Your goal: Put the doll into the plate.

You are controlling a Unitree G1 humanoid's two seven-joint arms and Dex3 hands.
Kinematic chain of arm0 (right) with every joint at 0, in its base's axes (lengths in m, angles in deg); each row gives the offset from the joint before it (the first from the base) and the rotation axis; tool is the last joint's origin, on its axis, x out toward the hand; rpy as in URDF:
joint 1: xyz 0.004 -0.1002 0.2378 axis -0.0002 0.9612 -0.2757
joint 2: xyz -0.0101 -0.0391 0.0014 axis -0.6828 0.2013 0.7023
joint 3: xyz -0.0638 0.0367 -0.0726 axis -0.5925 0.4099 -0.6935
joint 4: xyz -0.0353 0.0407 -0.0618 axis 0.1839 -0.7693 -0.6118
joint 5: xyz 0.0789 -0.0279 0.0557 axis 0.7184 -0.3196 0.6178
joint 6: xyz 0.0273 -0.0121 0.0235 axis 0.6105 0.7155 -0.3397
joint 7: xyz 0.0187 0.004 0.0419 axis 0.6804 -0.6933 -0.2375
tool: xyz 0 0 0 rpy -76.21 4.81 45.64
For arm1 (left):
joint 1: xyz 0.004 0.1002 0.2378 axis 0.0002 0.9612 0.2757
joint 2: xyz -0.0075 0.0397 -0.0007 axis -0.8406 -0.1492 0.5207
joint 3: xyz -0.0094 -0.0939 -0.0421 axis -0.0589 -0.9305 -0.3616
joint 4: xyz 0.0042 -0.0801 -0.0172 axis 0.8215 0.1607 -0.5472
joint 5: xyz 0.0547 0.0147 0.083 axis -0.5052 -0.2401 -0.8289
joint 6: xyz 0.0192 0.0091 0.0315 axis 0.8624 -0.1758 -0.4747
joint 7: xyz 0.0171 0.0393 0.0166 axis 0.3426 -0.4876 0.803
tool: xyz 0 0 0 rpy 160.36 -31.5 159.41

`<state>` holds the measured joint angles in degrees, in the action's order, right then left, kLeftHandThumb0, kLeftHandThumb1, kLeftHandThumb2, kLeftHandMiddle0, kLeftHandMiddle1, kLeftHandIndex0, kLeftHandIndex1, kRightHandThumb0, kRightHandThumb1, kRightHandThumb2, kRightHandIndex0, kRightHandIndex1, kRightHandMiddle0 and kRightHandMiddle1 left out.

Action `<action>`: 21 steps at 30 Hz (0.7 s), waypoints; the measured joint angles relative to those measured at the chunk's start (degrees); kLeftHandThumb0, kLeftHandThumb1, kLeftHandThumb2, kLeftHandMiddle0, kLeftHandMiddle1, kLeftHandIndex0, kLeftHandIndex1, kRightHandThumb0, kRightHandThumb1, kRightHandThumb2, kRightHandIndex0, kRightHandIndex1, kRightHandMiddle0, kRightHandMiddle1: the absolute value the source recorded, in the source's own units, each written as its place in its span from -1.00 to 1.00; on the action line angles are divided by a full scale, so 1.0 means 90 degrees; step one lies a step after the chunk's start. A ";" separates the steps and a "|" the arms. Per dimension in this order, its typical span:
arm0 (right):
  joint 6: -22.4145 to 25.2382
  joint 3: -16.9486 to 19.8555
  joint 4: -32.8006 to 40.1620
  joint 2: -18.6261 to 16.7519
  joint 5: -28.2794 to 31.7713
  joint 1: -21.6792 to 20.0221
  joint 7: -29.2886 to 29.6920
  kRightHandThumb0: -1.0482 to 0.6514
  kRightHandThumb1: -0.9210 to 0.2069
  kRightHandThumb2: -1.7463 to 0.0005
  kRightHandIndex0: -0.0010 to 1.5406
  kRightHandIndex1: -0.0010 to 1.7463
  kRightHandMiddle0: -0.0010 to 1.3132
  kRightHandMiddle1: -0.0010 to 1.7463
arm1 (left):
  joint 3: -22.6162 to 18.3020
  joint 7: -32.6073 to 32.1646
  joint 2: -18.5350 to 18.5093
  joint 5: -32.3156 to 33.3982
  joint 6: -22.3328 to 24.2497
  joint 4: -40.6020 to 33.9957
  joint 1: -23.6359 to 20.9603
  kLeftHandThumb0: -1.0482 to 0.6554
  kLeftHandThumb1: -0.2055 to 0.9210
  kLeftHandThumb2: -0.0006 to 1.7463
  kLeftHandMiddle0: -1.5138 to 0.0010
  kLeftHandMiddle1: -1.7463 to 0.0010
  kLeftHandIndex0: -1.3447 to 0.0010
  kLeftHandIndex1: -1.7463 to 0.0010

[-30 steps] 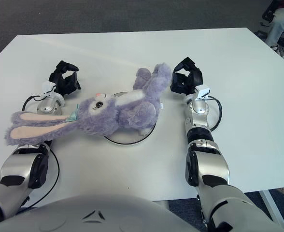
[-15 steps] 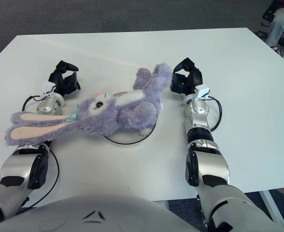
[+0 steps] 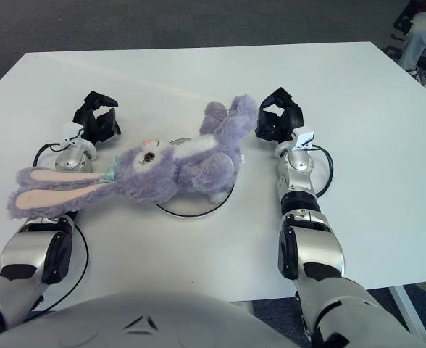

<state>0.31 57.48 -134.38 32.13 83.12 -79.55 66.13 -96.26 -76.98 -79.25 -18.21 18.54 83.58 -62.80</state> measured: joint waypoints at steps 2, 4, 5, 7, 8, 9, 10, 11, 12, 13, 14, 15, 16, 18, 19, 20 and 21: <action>0.0012 -0.0001 0.0013 0.0000 0.0000 0.0004 0.0002 -0.28 -0.20 -0.29 0.58 1.00 -0.25 1.00 | 0.0000 0.0000 0.0000 0.0001 0.0000 0.0000 0.0000 -0.21 0.62 -0.06 -0.26 -1.00 0.52 -1.00; 0.0013 -0.0004 0.0027 0.0000 -0.0004 0.0009 0.0009 -0.27 -0.21 -0.28 0.59 1.00 -0.25 1.00 | -0.0001 0.0000 0.0000 0.0001 0.0000 0.0000 0.0000 -0.21 0.62 -0.06 -0.26 -1.00 0.52 -1.00; 0.0013 -0.0006 0.0031 0.0000 -0.0008 0.0010 0.0013 -0.27 -0.22 -0.28 0.59 1.00 -0.26 1.00 | -0.0001 0.0000 0.0000 0.0001 0.0000 -0.0001 0.0000 -0.21 0.62 -0.06 -0.26 -1.00 0.52 -1.00; 0.0012 -0.0017 0.0043 0.0000 -0.0023 0.0015 0.0038 -0.27 -0.23 -0.27 0.60 1.00 -0.26 1.00 | -0.0003 0.0001 0.0000 0.0003 0.0000 -0.0002 -0.0001 -0.21 0.62 -0.06 -0.25 -1.00 0.52 -1.00; 0.0011 -0.0023 0.0056 0.0000 -0.0036 0.0019 0.0061 -0.27 -0.23 -0.27 0.60 1.00 -0.27 1.00 | -0.0004 0.0003 0.0000 0.0004 0.0000 -0.0004 -0.0001 -0.21 0.62 -0.06 -0.25 -1.00 0.52 -1.00; 0.0010 -0.0031 0.0071 0.0001 -0.0047 0.0024 0.0080 -0.27 -0.23 -0.26 0.60 1.00 -0.27 1.00 | -0.0007 0.0007 0.0000 0.0008 0.0000 -0.0007 -0.0001 -0.21 0.62 -0.07 -0.24 -1.00 0.52 -1.00; 0.0009 -0.0043 0.0121 0.0000 -0.0063 0.0038 0.0109 -0.27 -0.24 -0.26 0.60 1.00 -0.27 1.00 | -0.0011 0.0010 0.0000 0.0009 0.0000 -0.0016 -0.0002 -0.21 0.62 -0.07 -0.24 -1.00 0.52 -1.00; 0.0006 -0.0057 0.0188 0.0000 -0.0079 0.0068 0.0141 -0.27 -0.25 -0.25 0.60 1.00 -0.28 1.00 | -0.0015 0.0013 0.0000 0.0013 0.0001 -0.0025 -0.0003 -0.21 0.62 -0.07 -0.23 -1.00 0.52 -1.00; 0.0004 -0.0073 0.0281 -0.0001 -0.0090 0.0108 0.0171 -0.27 -0.25 -0.25 0.60 1.00 -0.28 1.00 | -0.0016 0.0017 0.0002 0.0016 0.0001 -0.0035 -0.0003 -0.21 0.63 -0.07 -0.23 -1.00 0.52 -1.00; 0.0002 -0.0096 0.0387 -0.0004 -0.0097 0.0159 0.0195 -0.27 -0.26 -0.24 0.59 1.00 -0.29 1.00 | -0.0019 0.0018 0.0004 0.0020 0.0001 -0.0049 -0.0004 -0.21 0.63 -0.07 -0.23 -1.00 0.52 -1.00; 0.0000 -0.0115 0.0499 -0.0009 -0.0102 0.0212 0.0214 -0.26 -0.26 -0.24 0.59 1.00 -0.29 1.00 | -0.0021 0.0020 0.0006 0.0025 0.0002 -0.0061 -0.0004 -0.21 0.63 -0.07 -0.23 -1.00 0.52 -1.00; 0.0000 -0.0132 0.0604 -0.0015 -0.0108 0.0261 0.0227 -0.26 -0.26 -0.24 0.57 1.00 -0.29 1.00 | -0.0024 0.0021 0.0008 0.0030 0.0003 -0.0070 -0.0004 -0.21 0.63 -0.07 -0.23 -1.00 0.53 -1.00; -0.0001 -0.0146 0.0710 -0.0022 -0.0122 0.0308 0.0244 -0.26 -0.26 -0.24 0.57 1.00 -0.29 1.00 | -0.0028 0.0022 0.0009 0.0034 0.0004 -0.0082 -0.0004 -0.21 0.63 -0.07 -0.23 -1.00 0.53 -1.00; 0.0003 -0.0171 0.0965 -0.0040 -0.0146 0.0428 0.0299 -0.27 -0.25 -0.24 0.56 1.00 -0.28 1.00 | -0.0034 0.0027 0.0013 0.0038 0.0007 -0.0124 -0.0005 -0.21 0.63 -0.07 -0.24 -1.00 0.53 -1.00; 0.0007 -0.0180 0.1100 -0.0049 -0.0152 0.0497 0.0328 -0.27 -0.25 -0.25 0.56 1.00 -0.28 1.00 | -0.0034 0.0031 0.0016 0.0039 0.0010 -0.0147 -0.0007 -0.21 0.63 -0.07 -0.24 -1.00 0.53 -1.00; 0.0009 -0.0187 0.1232 -0.0060 -0.0156 0.0566 0.0362 -0.27 -0.24 -0.26 0.57 1.00 -0.27 1.00 | -0.0036 0.0038 0.0018 0.0043 0.0013 -0.0176 -0.0006 -0.21 0.63 -0.07 -0.26 -1.00 0.52 -1.00; 0.0011 -0.0195 0.1332 -0.0068 -0.0159 0.0622 0.0399 -0.27 -0.23 -0.26 0.58 1.00 -0.27 1.00 | -0.0036 0.0046 0.0019 0.0046 0.0016 -0.0192 -0.0004 -0.21 0.62 -0.07 -0.26 -1.00 0.52 -1.00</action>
<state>0.41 55.72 -122.39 31.52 81.69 -73.95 69.72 -96.58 -76.56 -79.08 -17.80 18.68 81.85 -62.83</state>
